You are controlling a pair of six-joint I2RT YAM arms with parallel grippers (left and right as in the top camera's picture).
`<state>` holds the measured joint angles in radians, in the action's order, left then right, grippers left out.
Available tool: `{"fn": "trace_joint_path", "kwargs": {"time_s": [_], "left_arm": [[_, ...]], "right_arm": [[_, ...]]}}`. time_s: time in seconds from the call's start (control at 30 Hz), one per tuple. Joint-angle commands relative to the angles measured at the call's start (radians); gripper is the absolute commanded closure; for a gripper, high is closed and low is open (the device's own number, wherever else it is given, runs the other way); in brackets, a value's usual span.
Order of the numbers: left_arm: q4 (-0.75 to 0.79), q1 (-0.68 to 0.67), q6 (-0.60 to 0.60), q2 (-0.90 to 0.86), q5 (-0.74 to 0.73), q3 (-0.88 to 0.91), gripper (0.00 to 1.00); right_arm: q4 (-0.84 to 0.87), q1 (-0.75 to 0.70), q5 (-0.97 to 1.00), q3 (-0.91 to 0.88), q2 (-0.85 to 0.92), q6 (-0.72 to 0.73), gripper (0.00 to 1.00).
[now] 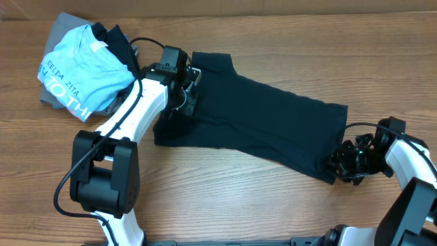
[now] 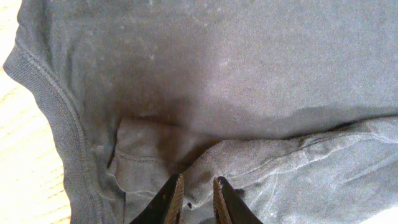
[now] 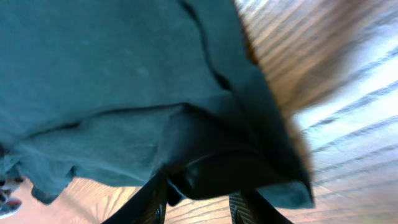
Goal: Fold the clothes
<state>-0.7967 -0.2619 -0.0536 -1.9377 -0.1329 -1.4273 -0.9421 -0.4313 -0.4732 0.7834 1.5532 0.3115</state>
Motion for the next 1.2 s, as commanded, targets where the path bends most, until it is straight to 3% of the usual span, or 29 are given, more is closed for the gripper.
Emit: {"fn": "trace_joint_path", "kwargs": {"time_s": [0.0, 0.1, 0.27, 0.43, 0.73, 0.8, 0.9, 0.93, 0.97, 1.0, 1.1, 1.17], "left_arm": [[-0.003, 0.0, 0.009, -0.002, 0.01, -0.02, 0.8], [-0.003, 0.0, 0.009, -0.002, 0.01, -0.02, 0.8], [-0.003, 0.0, 0.009, -0.002, 0.01, -0.02, 0.8], [-0.003, 0.0, 0.009, -0.002, 0.01, -0.02, 0.81], [-0.003, 0.0, 0.009, -0.002, 0.01, -0.02, 0.8], [-0.003, 0.0, 0.009, -0.002, 0.01, -0.02, 0.8], [-0.004, 0.0, 0.009, -0.002, 0.01, -0.02, 0.81], [-0.004, 0.0, 0.009, -0.002, 0.01, -0.02, 0.81], [-0.004, 0.0, 0.009, -0.002, 0.01, -0.02, 0.8], [-0.004, 0.0, 0.009, -0.002, 0.01, -0.02, 0.8], [-0.004, 0.0, 0.009, -0.002, 0.01, -0.02, 0.77], [-0.004, 0.0, 0.009, -0.002, 0.01, -0.02, 0.76]], "right_arm": [[0.002, 0.004, -0.043, -0.005, -0.018, -0.007, 0.65], [0.013, 0.004, 0.008, -0.005, -0.018, -0.009, 0.6], [0.014, 0.004, -0.056, -0.005, -0.018, 0.003, 0.96], [0.033, -0.026, -0.279, 0.012, -0.018, 0.045, 0.96], [0.14, -0.146, -0.253, 0.023, -0.018, 0.208, 0.96], [0.155, -0.173, -0.228, 0.023, -0.018, 0.232, 0.87], [0.169, -0.206, -0.168, 0.023, -0.018, 0.243, 0.86], [0.17, -0.212, -0.143, 0.023, -0.018, 0.241, 0.82], [0.161, -0.214, -0.124, 0.023, -0.018, 0.238, 0.7], [0.148, -0.214, -0.115, 0.023, -0.018, 0.23, 0.67], [0.108, -0.205, -0.193, 0.023, -0.018, 0.074, 0.69], [0.069, -0.189, -0.201, 0.023, -0.018, -0.014, 0.6]]}}
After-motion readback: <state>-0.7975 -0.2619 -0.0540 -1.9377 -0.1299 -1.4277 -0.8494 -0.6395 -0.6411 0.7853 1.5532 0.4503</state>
